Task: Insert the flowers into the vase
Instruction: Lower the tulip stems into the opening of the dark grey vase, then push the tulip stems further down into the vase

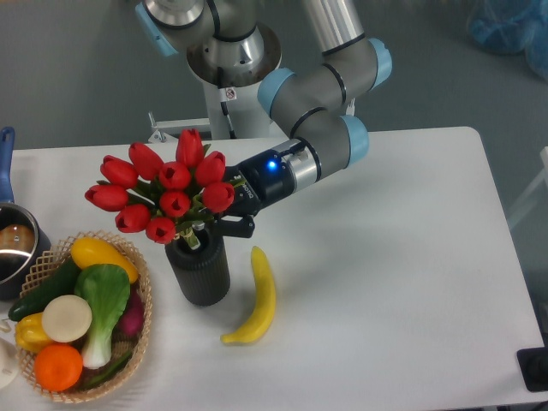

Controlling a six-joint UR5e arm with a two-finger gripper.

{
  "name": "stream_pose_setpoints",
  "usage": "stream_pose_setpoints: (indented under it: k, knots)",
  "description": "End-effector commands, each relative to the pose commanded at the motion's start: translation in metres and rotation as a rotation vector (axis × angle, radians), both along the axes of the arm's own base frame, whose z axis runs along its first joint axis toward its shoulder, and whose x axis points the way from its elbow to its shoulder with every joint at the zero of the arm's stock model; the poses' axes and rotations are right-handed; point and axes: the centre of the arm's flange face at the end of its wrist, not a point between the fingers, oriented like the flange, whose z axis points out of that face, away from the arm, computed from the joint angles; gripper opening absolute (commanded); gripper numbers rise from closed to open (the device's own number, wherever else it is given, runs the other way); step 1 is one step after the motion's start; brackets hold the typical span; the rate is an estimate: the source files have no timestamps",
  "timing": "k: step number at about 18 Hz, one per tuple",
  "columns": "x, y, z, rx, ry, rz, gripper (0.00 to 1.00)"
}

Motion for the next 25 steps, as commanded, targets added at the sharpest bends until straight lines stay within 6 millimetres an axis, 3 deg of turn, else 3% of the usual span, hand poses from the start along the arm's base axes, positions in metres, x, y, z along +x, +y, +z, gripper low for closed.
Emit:
stream_pose_setpoints:
  k: [7,25]
  knots:
    - [0.018,-0.012,-0.028,0.011,0.021,0.017,0.16]
    - [0.005,-0.014,-0.050,-0.007,0.026,0.036,0.19]
